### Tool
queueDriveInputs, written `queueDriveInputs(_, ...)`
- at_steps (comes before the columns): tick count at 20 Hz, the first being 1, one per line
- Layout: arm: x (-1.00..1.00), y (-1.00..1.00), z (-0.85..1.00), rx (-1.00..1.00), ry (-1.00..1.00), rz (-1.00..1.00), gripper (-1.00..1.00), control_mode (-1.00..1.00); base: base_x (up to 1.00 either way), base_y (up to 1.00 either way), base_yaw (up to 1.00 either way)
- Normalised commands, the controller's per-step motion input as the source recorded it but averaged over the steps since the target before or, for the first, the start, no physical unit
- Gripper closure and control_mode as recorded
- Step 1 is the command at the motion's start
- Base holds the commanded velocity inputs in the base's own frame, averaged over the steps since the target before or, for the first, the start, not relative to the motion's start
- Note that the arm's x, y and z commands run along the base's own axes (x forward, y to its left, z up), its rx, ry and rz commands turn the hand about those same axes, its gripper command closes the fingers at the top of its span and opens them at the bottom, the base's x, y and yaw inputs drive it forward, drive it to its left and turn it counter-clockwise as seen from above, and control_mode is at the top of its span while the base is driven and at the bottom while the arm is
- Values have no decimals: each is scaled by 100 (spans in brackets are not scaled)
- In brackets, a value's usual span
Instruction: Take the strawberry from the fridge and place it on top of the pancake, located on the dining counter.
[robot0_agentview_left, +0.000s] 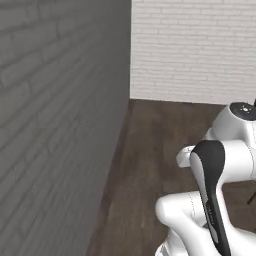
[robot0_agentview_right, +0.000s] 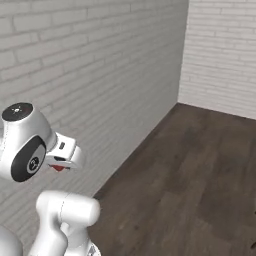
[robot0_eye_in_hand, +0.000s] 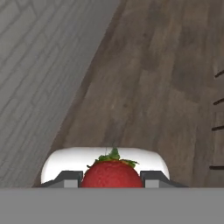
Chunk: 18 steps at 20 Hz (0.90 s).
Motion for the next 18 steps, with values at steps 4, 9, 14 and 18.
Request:
queueDriveInputs(4,0,0,0,0,0,0,100,100,84,-21,-63)
queueDriveInputs(9,0,0,0,0,0,0,100,100,86,-5,-65)
queueDriveInputs(14,0,0,0,0,0,0,100,100,56,-34,-71)
queueDriveInputs(18,0,0,0,0,0,0,100,100,15,-41,-84)
